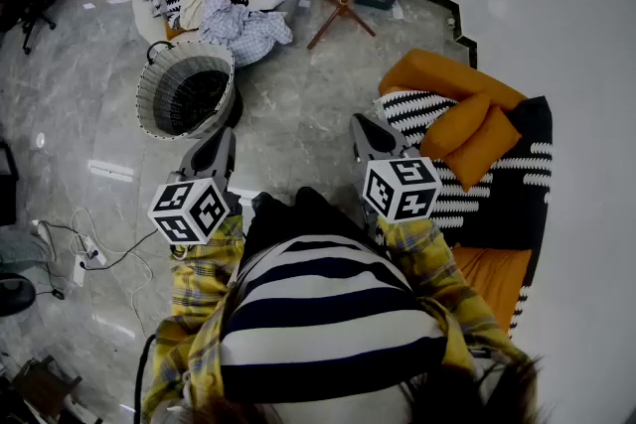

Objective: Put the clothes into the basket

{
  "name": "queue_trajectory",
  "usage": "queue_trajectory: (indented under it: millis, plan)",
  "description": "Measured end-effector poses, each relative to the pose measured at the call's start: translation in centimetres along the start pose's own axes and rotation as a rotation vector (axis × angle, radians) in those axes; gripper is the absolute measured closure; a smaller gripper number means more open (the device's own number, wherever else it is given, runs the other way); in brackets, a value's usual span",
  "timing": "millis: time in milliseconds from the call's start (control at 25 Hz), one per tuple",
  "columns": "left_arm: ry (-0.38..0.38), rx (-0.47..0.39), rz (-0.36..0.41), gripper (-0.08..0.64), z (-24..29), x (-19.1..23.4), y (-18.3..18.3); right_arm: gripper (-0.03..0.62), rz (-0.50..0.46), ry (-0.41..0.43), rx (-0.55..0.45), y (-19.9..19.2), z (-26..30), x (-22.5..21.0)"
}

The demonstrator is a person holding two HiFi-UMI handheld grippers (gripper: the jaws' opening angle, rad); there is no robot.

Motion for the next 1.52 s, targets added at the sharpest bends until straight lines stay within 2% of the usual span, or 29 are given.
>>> queue_trajectory:
  millis: [440,840,1200,1520]
  plan:
    - [0.010,0.030,0.048,0.540,-0.6,2.1,0.2,0.568,0.033,-0.017,0.023,-0.3,1.6,1.2]
    - [0.033,0.044,0.078,0.540,0.6,4.5,2.1,0.566,0.006,-0.003,0.062,0.9,5.0,2.2]
    - [0.095,-0.005,0.067,0.540,5.2,5.8,5.1,0.566,-0.056,0.059,0.036,4.2,11.7,-0.3]
    - [0.148,-0.064,0.059,0.540,10.2,5.2,8.0,0.566,-0.112,0.131,0.015,7.9,17.5,-3.9]
Point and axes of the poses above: the fingertips, and each gripper's own axes: z forward along the fingers, x to its left, y out of its top, the point moved 10 cm from there along -z, backward along the fingers, and after that the axes turned 13 degrees about -z, right-handed, at the moved point
